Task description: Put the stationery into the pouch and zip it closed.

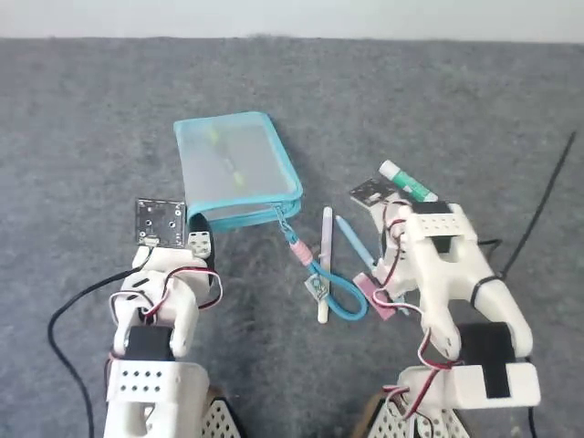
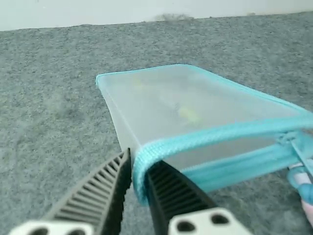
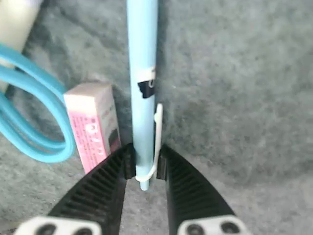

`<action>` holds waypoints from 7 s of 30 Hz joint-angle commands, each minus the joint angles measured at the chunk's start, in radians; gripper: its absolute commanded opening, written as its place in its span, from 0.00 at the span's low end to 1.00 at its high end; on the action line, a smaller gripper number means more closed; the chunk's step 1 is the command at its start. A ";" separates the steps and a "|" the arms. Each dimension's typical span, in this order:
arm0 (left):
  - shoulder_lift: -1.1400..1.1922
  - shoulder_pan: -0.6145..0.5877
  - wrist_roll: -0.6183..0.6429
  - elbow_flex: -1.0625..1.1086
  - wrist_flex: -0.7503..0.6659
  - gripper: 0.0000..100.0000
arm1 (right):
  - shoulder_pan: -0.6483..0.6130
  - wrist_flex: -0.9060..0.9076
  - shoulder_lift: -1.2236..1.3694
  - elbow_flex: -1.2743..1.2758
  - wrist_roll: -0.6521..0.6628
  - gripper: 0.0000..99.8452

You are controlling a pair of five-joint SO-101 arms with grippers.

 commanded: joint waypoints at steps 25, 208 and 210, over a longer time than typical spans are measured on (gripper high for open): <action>-0.008 0.005 0.018 -0.019 -0.029 0.01 | -0.381 0.604 -0.819 -0.213 -0.100 0.01; -0.014 0.009 0.012 -0.012 -0.031 0.01 | -0.246 -0.008 -0.326 0.199 -0.035 0.18; -0.014 0.009 0.012 -0.012 -0.031 0.01 | -0.245 -0.028 -0.326 0.224 -0.035 0.18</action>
